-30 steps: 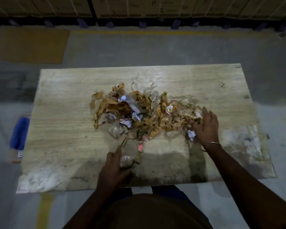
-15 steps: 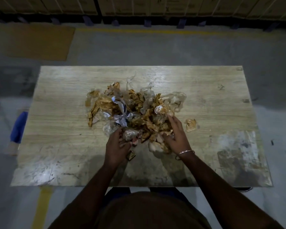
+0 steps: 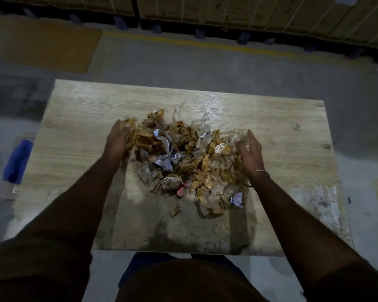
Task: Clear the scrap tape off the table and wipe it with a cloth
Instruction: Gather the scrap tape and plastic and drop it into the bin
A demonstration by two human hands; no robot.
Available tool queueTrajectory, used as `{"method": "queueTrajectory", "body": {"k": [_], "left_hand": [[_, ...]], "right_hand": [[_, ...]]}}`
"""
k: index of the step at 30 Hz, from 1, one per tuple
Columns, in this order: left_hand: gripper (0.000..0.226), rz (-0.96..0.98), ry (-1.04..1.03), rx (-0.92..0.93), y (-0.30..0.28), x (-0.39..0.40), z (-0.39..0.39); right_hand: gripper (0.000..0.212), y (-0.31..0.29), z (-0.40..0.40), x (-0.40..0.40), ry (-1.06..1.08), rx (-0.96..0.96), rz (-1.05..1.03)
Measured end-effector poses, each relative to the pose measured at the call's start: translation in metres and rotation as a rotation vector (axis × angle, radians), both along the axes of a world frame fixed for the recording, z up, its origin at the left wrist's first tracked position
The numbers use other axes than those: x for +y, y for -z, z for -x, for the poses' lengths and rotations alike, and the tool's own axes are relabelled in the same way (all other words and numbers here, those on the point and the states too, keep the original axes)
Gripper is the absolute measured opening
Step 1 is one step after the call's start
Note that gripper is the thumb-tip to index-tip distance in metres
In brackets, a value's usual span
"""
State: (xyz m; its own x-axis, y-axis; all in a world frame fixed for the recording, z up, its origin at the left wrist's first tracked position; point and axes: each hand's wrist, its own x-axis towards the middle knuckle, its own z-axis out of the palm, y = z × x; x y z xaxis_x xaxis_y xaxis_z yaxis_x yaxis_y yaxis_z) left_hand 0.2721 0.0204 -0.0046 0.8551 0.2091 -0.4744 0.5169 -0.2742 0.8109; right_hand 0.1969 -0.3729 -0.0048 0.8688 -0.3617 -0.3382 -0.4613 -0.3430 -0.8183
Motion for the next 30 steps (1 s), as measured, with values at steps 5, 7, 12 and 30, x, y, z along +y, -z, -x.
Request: {"method": "queueTrajectory", "body": {"k": [5,7,12,30], "left_hand": [[0.066,0.132,0.177,0.042,0.002,-0.056,0.013],[0.058,0.070,0.264,-0.087,-0.011,-0.075,0.034],[0.072,-0.105,0.147,-0.151,0.017,-0.057,0.043],[0.051,0.341,-0.122,-0.181,-0.035,-0.116,0.066]], "right_hand": [[0.071,-0.006,-0.008,0.061,-0.269,0.034,-0.053],[0.070,-0.004,-0.002,0.079,-0.290,0.001,-0.020],[0.077,0.001,0.004,0.095,-0.132,-0.057,-0.006],[0.047,-0.058,0.015,0.188,-0.062,-0.204,-0.558]]}}
